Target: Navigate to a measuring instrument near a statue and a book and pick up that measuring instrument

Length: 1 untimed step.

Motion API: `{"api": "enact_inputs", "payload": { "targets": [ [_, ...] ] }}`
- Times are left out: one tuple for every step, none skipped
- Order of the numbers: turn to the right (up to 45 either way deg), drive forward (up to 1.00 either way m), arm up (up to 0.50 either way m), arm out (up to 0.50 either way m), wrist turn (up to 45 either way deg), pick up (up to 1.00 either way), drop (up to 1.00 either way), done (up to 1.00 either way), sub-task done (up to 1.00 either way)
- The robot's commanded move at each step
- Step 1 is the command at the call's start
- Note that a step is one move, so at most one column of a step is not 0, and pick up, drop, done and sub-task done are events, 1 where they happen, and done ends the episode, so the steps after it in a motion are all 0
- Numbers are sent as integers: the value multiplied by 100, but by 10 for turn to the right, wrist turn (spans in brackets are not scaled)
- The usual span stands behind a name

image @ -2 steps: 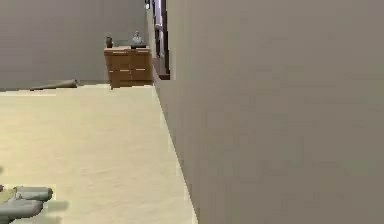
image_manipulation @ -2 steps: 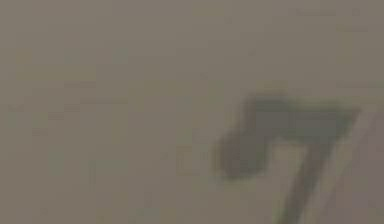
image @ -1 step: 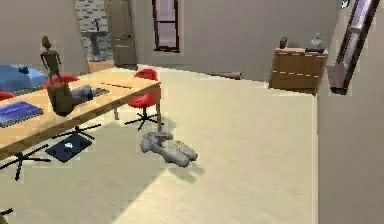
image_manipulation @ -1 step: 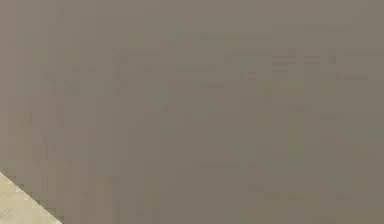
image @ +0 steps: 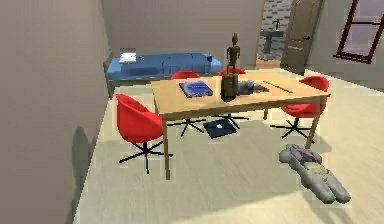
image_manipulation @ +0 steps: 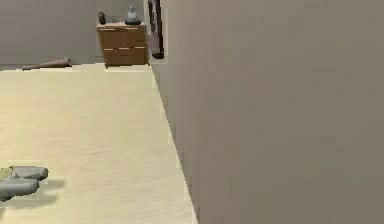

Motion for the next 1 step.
{"api": "enact_inputs", "payload": {
  "targets": [
    [-180, 0, 0, 0, 0, 0, 0, 0, 0]
  ]
}}
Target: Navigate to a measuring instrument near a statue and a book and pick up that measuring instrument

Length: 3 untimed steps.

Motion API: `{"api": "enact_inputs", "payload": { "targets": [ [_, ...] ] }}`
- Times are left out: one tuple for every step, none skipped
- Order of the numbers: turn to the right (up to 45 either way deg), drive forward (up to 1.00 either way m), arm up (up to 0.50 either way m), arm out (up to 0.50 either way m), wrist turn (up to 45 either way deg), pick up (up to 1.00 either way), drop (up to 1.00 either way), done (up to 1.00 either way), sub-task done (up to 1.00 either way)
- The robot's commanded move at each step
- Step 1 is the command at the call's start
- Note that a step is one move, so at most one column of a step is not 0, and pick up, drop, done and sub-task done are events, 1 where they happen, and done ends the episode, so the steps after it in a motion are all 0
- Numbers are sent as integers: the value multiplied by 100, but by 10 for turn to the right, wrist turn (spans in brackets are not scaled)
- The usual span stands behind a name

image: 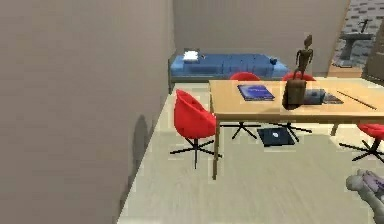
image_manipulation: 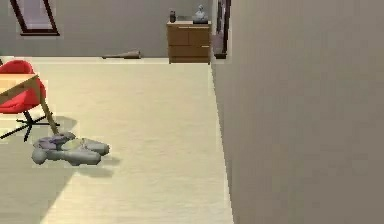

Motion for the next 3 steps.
{"api": "enact_inputs", "payload": {
  "targets": [
    [0, 20, 0, 0, 0, 0, 0, 0, 0],
    [450, 0, 0, 0, 0, 0, 0, 0, 0],
    [420, 0, 0, 0, 0, 0, 0, 0, 0]
  ]
}}
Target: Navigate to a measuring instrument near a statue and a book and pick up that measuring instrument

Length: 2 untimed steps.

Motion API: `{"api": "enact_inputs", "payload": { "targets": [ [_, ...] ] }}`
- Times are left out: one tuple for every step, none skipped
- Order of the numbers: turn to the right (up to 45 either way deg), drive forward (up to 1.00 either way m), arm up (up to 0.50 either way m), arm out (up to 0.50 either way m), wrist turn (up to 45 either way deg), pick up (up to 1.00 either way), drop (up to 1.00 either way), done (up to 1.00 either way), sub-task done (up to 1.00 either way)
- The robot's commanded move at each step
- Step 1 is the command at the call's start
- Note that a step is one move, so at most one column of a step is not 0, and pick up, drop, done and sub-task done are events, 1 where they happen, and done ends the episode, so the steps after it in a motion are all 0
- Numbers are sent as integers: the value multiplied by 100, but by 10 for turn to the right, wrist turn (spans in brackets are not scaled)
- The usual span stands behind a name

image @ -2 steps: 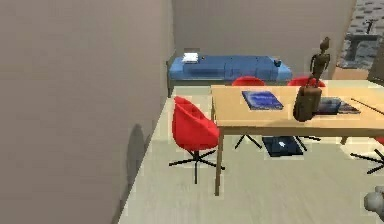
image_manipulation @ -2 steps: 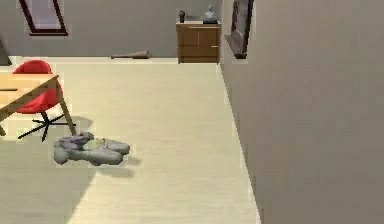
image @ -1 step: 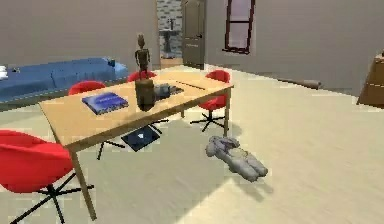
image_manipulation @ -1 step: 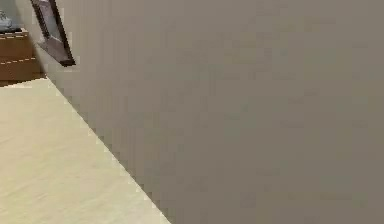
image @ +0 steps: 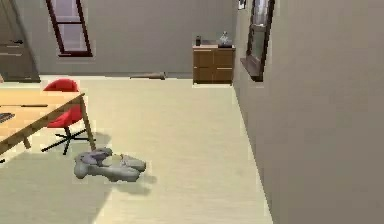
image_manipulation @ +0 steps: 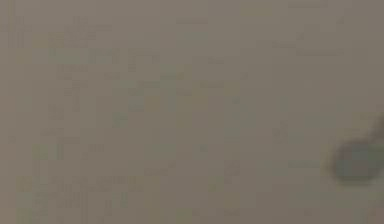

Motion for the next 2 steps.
{"api": "enact_inputs", "payload": {
  "targets": [
    [0, 100, 0, 0, 0, 0, 0, 0, 0],
    [30, 0, 0, 0, 0, 0, 0, 0, 0]
  ]
}}
